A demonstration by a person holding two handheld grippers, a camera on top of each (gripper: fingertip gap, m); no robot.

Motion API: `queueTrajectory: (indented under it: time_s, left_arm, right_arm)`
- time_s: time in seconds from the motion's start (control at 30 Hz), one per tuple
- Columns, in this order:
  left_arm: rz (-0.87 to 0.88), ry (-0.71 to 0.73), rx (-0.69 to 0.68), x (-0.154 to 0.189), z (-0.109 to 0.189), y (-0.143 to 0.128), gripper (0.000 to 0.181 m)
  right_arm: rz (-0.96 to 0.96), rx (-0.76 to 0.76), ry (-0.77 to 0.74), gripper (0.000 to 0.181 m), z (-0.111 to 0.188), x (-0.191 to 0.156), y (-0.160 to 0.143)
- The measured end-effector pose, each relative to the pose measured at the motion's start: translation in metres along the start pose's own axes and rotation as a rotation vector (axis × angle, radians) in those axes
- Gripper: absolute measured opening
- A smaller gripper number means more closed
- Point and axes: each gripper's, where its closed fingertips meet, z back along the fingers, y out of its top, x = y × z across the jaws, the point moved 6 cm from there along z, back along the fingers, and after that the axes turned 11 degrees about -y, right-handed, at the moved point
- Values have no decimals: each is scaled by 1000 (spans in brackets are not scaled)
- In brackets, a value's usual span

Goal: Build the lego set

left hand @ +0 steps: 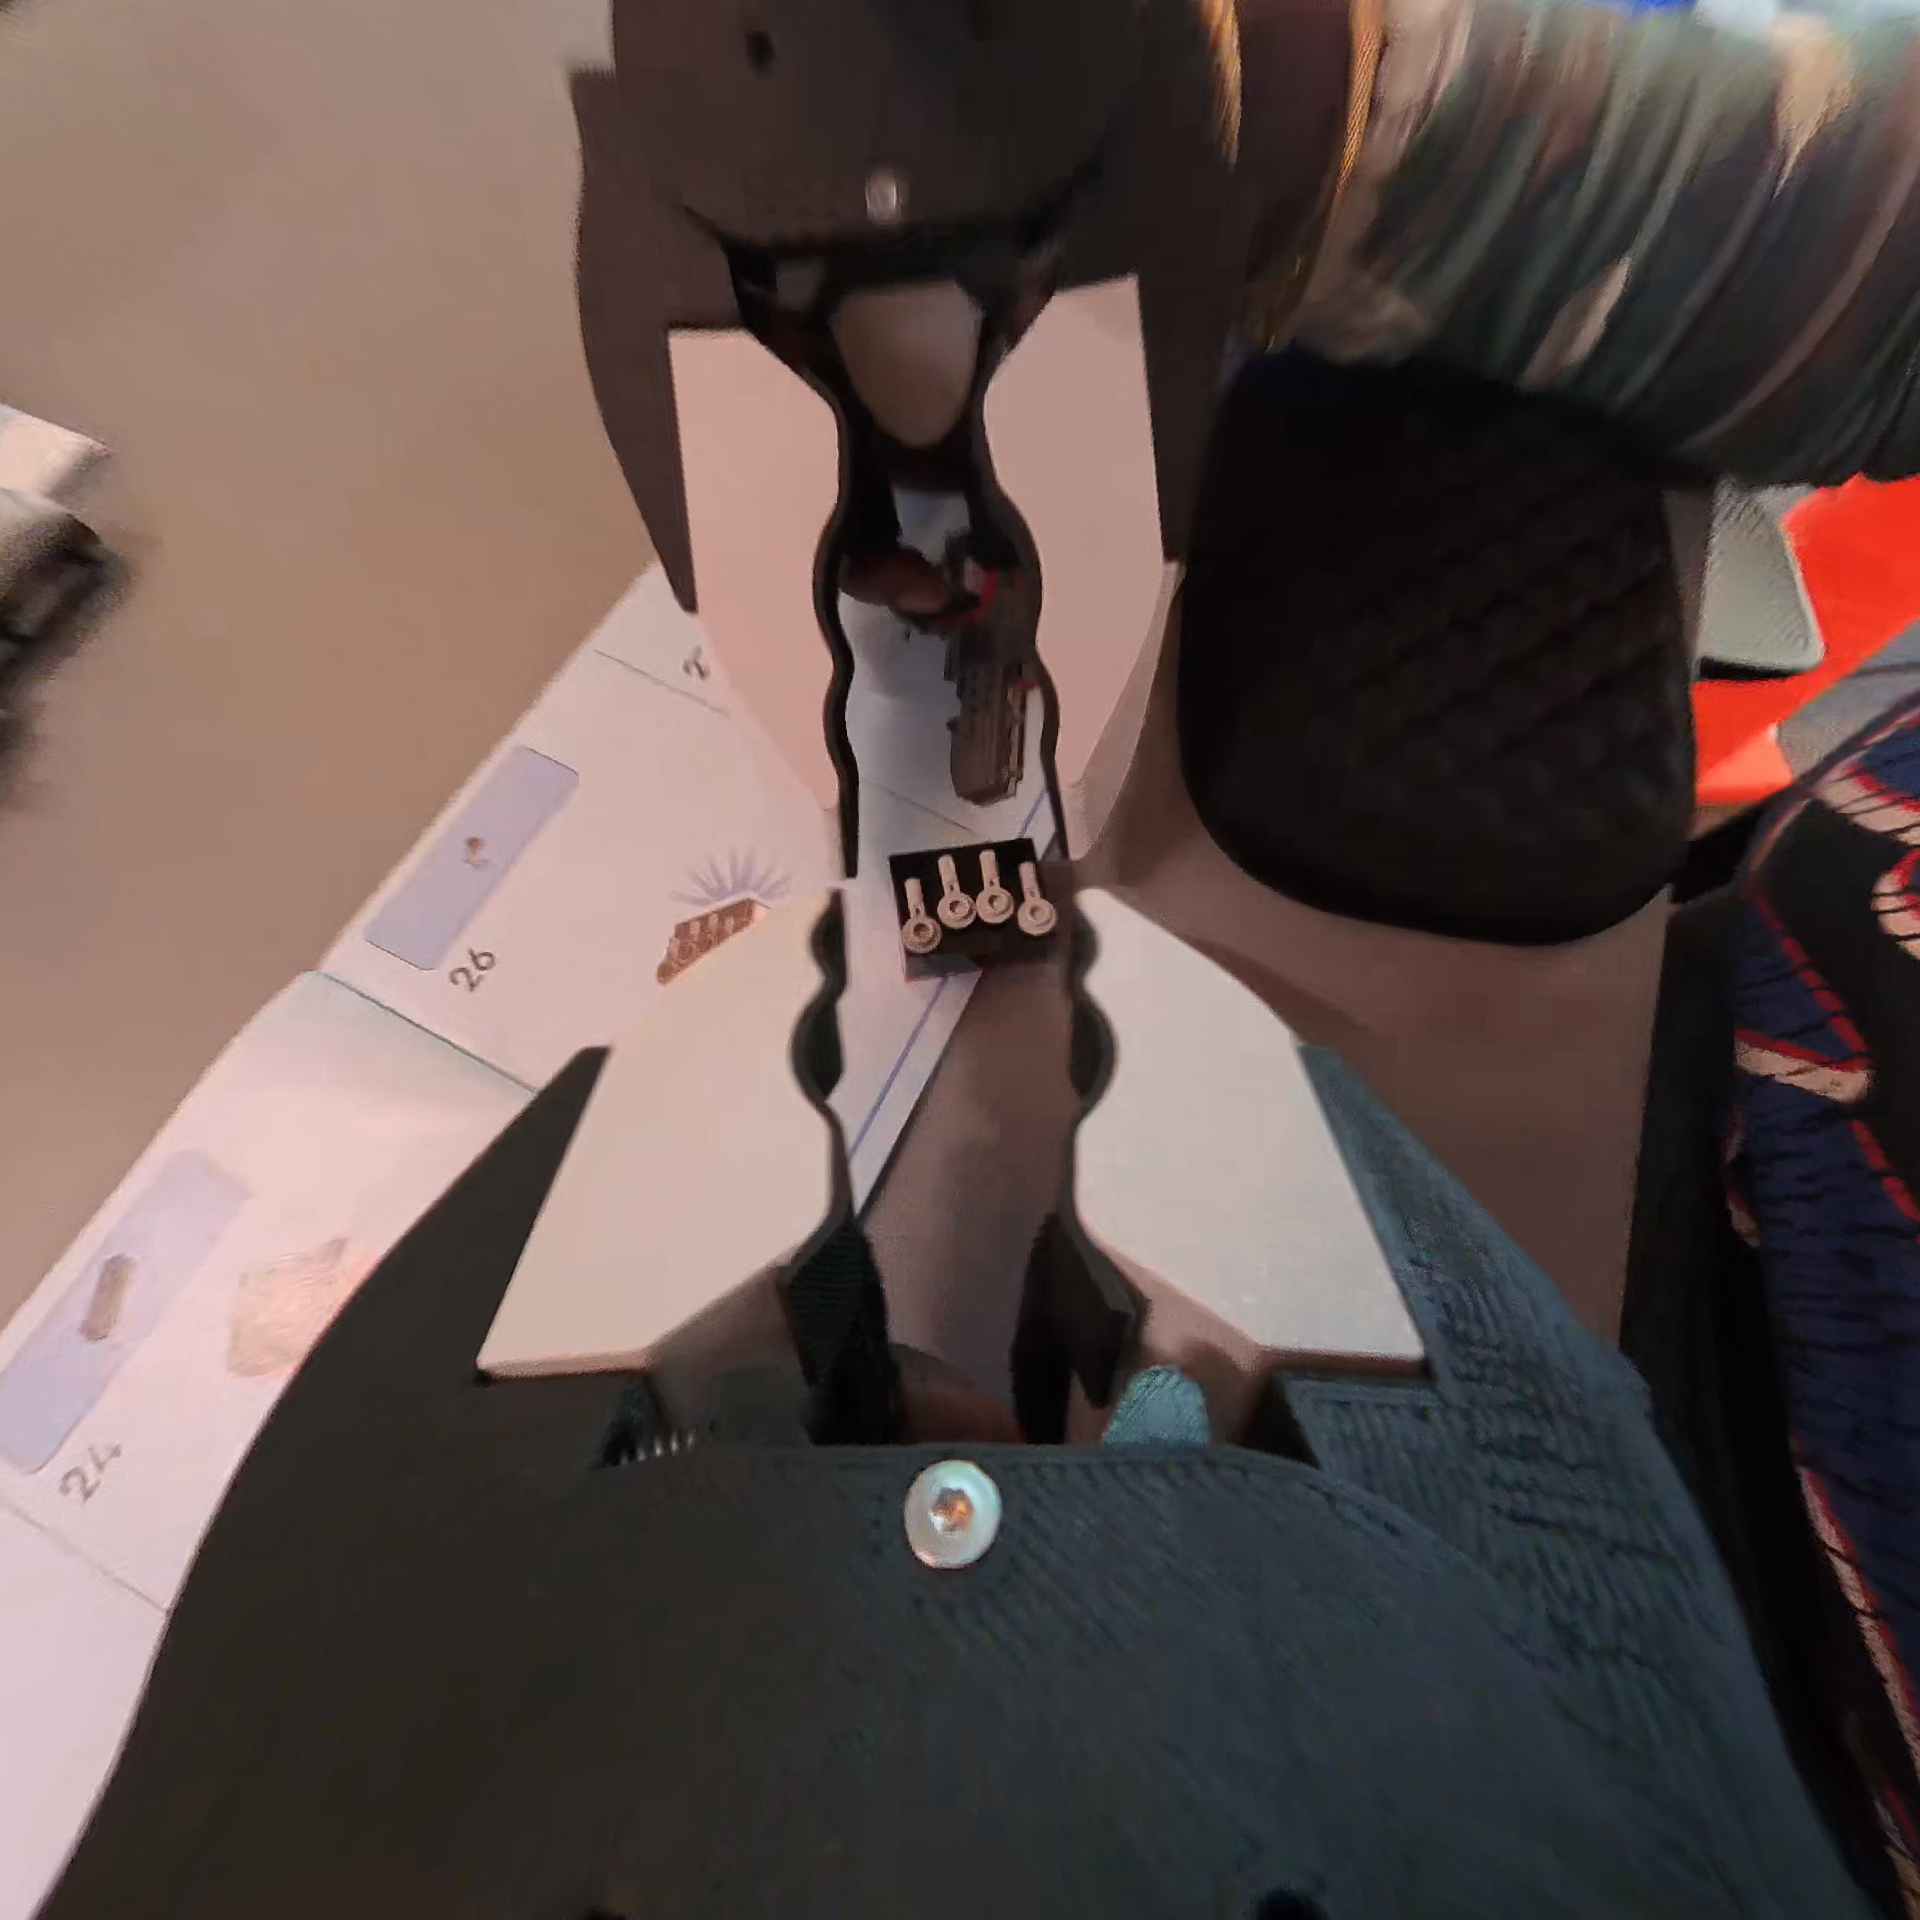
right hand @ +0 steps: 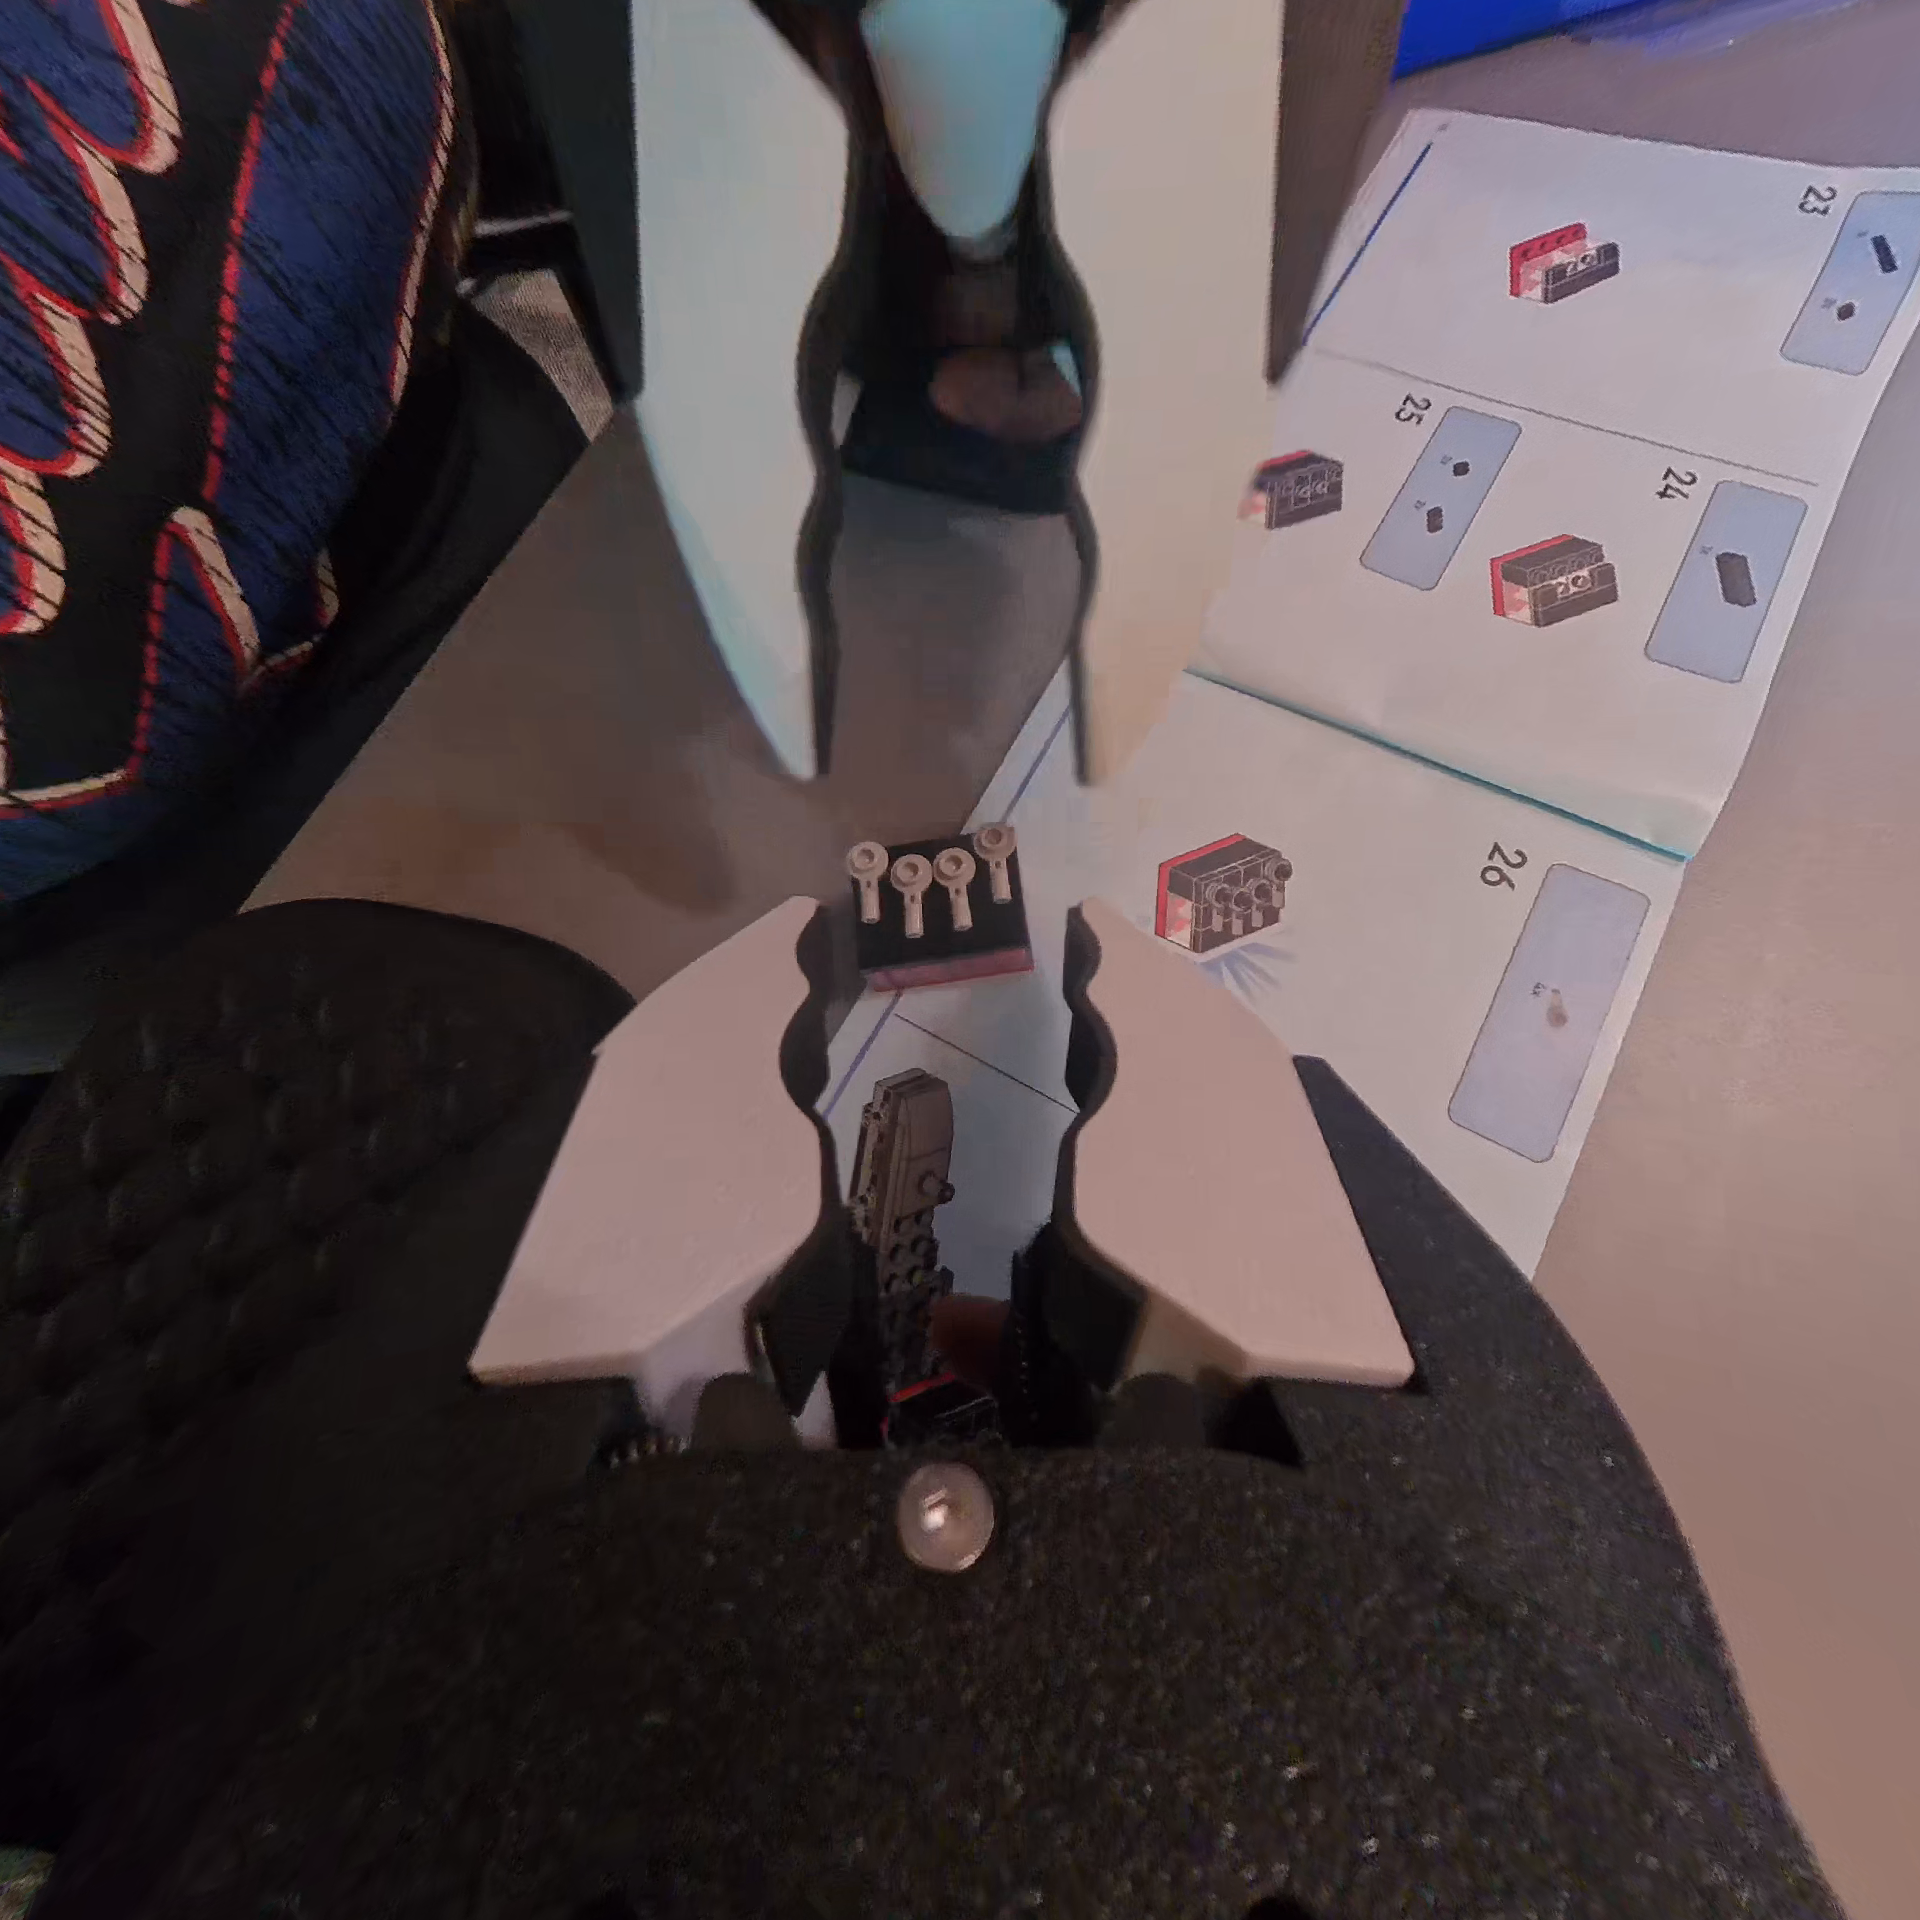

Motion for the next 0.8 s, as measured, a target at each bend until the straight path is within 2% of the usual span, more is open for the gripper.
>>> queueTrajectory:
  time_s: [0.03, 0.1, 0.17, 0.4, 0.8]
  left_arm:
    - [-12, 6, 39, 2, 6, 3, 28]
    - [-53, 21, 68, 9, 10, 5, 9]
    - [-116, 47, 46, 14, 7, 5, 0]
    - [-141, 2, -36, 21, -13, -1, 0]
    - [-72, -13, -63, 17, -15, -5, 0]
  right_arm:
    - [-5, 13, 2, 44, 1, 0, 0]
    - [3, 15, 1, 45, 0, -1, 0]
    - [21, -1, 3, 44, -5, -2, -2]
    - [56, -34, -5, 36, -10, -4, -5]
    - [57, -25, -3, 35, -10, -4, -4]
